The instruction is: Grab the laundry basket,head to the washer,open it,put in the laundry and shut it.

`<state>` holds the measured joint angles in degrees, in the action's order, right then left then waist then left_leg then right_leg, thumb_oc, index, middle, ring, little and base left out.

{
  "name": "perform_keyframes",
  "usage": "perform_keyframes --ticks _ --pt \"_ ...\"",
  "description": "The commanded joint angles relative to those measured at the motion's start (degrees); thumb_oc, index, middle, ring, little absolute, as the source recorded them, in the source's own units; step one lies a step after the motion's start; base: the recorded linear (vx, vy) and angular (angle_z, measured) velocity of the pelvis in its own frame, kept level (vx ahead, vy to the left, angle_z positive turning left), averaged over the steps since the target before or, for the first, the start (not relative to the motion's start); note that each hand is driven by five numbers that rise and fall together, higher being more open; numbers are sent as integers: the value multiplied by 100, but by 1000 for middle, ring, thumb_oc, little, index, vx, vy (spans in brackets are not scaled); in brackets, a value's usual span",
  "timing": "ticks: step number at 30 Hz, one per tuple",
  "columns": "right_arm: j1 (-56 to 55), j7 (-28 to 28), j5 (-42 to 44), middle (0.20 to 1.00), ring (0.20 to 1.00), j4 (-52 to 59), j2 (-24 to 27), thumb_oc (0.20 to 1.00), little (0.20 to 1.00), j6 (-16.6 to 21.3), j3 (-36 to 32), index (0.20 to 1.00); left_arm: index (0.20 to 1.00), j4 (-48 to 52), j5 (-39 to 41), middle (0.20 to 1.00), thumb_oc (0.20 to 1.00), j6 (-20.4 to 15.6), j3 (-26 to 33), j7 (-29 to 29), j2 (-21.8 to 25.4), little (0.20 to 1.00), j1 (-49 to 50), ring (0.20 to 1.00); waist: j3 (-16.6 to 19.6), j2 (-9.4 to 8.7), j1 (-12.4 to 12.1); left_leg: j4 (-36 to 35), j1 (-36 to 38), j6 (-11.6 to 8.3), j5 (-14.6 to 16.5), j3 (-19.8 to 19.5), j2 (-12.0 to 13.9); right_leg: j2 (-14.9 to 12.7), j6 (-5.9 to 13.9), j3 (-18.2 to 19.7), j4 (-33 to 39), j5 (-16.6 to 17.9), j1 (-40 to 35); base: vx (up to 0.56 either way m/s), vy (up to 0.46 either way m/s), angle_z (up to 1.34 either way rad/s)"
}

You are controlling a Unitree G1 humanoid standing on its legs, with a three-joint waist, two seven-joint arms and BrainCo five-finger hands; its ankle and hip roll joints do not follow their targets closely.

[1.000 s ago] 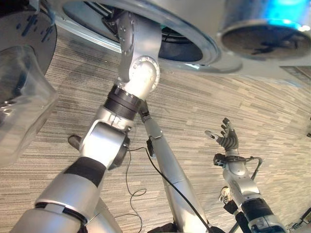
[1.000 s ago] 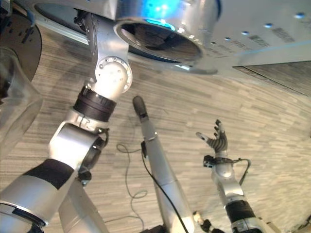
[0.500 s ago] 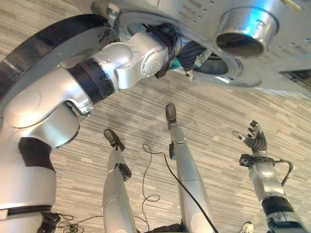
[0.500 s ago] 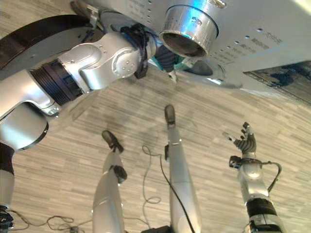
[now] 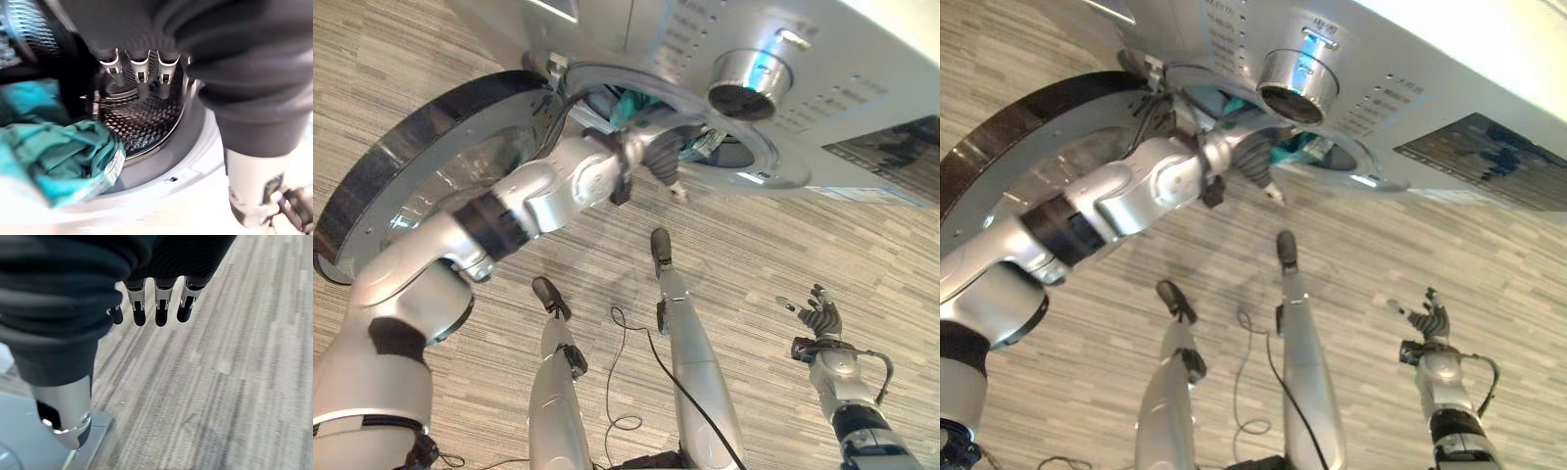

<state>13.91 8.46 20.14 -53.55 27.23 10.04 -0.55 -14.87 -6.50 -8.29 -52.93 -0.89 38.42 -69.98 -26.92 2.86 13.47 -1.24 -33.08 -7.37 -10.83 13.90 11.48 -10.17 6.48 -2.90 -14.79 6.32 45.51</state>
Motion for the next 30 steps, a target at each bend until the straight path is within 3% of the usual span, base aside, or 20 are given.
perform_keyframes --ticks 1,4,7,11,16,17,18,20,21,22,24,27,29,30 --pt "-504 -164 312 1000 1000 -892 180 1000 1000 -96 -94 1000 1000 560 446 1000 1000 -551 599 -117 -73 1000 1058 1000 813 234 -138 962 517 -324 1187 -543 458 -311 619 -79 491 3 -163 14 57 37" --pt "-400 -277 258 1000 1000 -1507 239 1000 1000 -221 -192 1000 1000 762 666 1000 1000 -535 1016 -320 42 1000 2528 1000 793 209 -320 1062 814 -267 1312 -667 425 -403 598 -195 424 -77 -617 22 87 37" --pt "-343 -341 30 1000 1000 -1937 325 1000 1000 -351 -233 1000 1000 593 714 1000 1000 -429 1541 -442 -181 1000 3879 1000 830 191 -489 1034 1259 -209 1407 -759 387 -494 600 -366 447 -130 -1244 56 129 15" --pt "-493 -391 -672 1000 1000 -2295 179 1000 1000 -614 -31 1000 1000 282 1493 1000 1000 -235 2282 -723 -583 1000 5468 1000 1054 191 -714 887 1933 -105 1495 -889 303 -601 608 -658 669 -160 -2212 87 148 24" --pt "-567 -411 -820 1000 1000 -2284 60 1000 1000 -641 51 1000 1000 178 1671 1000 1000 -177 2490 -744 -680 1000 5788 1000 1110 173 -748 877 2089 -66 1535 -918 267 -604 616 -690 767 -137 -2454 40 100 24" --pt "-757 -477 -1189 1000 1000 -2329 -322 1000 1000 -723 342 1000 1000 -150 2080 1000 1000 -50 2984 -775 -911 1000 6510 1000 1336 64 -1004 1088 2437 -34 1752 -1548 48 -563 633 -654 1103 -47 -3040 160 826 -6" --pt "-912 -468 -1527 1000 1000 -2372 -474 1000 1000 -861 316 1000 1000 -345 2123 1000 1000 22 3340 -577 -1238 1000 6765 1000 1675 -37 -1080 1161 2905 46 2248 -2461 -344 -863 766 -628 1495 236 -3581 85 918 -26" --pt "-962 -469 -1604 1000 1000 -2387 -525 1000 1000 -904 298 1000 1000 -296 2089 1000 1000 25 3435 -518 -1262 1000 6824 1000 1752 -71 -1048 1292 2928 81 2326 -2389 -501 -1031 829 -672 1599 445 -3682 -38 595 -37" --pt "-994 -524 -1688 1000 1000 -2440 -593 1000 1000 -985 260 1000 1000 -275 2155 1000 1000 37 3659 -472 -1337 1000 6981 1000 1913 -112 -1098 1397 3028 305 2584 -2301 -893 -1251 852 -699 1777 874 -3704 -54 374 -26" --pt "-996 -524 -1688 1000 1000 -2439 -595 1000 1000 -986 264 1000 1000 -268 2155 1000 1000 41 3664 -473 -1332 1000 6989 1000 1914 -128 -1105 1408 3025 315 2586 -2288 -911 -1266 852 -685 1792 888 -3703 -128 652 -23" --pt "-924 -615 -1589 1000 1000 -2432 -688 1000 1000 -1027 151 1000 1000 -307 2318 1000 1000 75 3861 -442 -1396 1000 7101 1000 1984 -96 -1101 1381 3126 601 2617 -2004 -1195 -1458 852 -744 1758 1229 -3593 -184 489 -34" --pt "-876 -663 -1503 1000 1000 -2496 -744 1000 1000 -1067 160 1000 1000 -353 2659 1000 1000 164 4036 -388 -1501 1000 7139 1000 1959 114 -1172 1100 3233 808 2302 -1851 -1320 -1409 659 -1143 1192 638 -3624 -223 363 -67" --pt "-895 -685 -1457 1000 1000 -2557 -758 1000 1000 -1086 154 1000 1000 -348 2761 1000 1000 198 4131 -347 -1569 1000 7196 1000 2032 227 -1262 711 3298 916 2010 -1770 -1304 -1115 525 -1296 672 225 -3753 -178 224 -55" --pt "-894 -685 -1457 1000 1000 -2557 -759 1000 1000 -1086 154 1000 1000 -346 2761 1000 1000 199 4132 -347 -1568 1000 7197 1000 2042 216 -1257 690 3291 919 1985 -1773 -1317 -1129 525 -1296 672 230 -3739 -143 186 -52"
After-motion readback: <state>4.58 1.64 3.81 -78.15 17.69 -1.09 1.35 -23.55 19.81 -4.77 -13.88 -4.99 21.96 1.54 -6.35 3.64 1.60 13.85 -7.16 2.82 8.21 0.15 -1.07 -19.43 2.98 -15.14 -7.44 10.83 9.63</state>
